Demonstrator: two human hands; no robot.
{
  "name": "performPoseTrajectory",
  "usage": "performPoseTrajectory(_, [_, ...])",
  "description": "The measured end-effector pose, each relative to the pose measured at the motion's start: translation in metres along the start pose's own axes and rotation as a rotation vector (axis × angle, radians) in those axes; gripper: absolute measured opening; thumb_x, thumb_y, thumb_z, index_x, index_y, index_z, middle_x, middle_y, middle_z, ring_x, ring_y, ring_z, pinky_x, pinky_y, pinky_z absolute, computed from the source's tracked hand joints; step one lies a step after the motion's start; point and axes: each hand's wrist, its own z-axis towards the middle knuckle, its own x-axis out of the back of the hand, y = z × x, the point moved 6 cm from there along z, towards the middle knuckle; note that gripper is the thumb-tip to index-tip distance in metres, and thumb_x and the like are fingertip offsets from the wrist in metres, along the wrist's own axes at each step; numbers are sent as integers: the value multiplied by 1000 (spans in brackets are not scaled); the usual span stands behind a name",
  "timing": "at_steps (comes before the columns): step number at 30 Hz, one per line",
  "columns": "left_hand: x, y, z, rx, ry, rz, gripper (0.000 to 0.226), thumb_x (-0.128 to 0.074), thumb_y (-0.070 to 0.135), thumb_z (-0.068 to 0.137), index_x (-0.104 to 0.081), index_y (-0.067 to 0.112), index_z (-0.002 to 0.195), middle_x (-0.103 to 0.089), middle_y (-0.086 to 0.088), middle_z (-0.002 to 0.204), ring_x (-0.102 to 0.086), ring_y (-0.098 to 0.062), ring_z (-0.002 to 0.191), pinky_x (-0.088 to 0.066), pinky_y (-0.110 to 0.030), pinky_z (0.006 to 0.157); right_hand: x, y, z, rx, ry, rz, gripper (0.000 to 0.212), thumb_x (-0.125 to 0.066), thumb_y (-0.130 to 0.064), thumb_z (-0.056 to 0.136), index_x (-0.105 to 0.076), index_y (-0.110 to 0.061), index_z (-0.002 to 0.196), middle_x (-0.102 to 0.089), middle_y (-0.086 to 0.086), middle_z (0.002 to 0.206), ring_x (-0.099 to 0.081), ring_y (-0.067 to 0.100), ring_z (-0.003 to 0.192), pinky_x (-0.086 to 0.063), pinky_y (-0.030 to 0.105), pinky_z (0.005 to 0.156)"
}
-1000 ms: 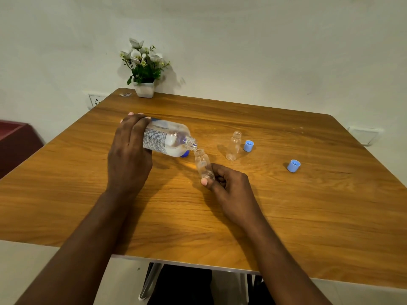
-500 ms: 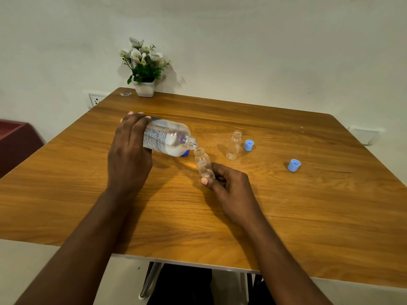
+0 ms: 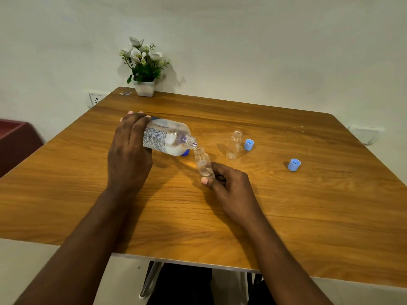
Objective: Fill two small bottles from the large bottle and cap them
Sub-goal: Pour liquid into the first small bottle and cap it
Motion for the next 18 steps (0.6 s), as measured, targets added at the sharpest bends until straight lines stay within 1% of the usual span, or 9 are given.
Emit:
performPoseTrajectory(4, [0, 0, 0, -8, 5, 1, 52, -59, -18, 77, -52, -5, 126, -53, -22, 132, -42, -35, 132, -39, -43, 109, 0, 0, 0, 1, -4, -1, 19, -65, -24, 88, -70, -27, 106, -71, -5, 81, -63, 16, 75, -52, 42, 71])
performPoseTrajectory(9, [-1, 0, 0, -4, -4, 3, 54, -59, -19, 75, -52, -5, 127, -53, -22, 133, -41, -34, 133, -39, -44, 108, -1, 0, 0, -5, -7, -4, 19, -65, -25, 89, -70, -26, 107, -72, -5, 84, -65, 15, 77, -52, 43, 71])
performPoseTrajectory(13, [0, 0, 0, -7, 0, -1, 55, -59, -20, 74, -52, -5, 126, -53, -22, 132, -42, -35, 132, -39, -45, 108, 0, 0, 0, -5, -5, -12, 18, -65, -23, 89, -70, -26, 105, -71, -7, 80, -63, 13, 73, -51, 41, 69])
performPoseTrajectory(18, [0, 1, 0, -12, 3, 1, 54, -59, -19, 74, -52, -5, 126, -54, -22, 131, -42, -34, 132, -39, -48, 108, 0, -1, 0, -9, -5, -11, 21, -66, -23, 89, -70, -26, 109, -73, -6, 85, -65, 13, 77, -52, 42, 72])
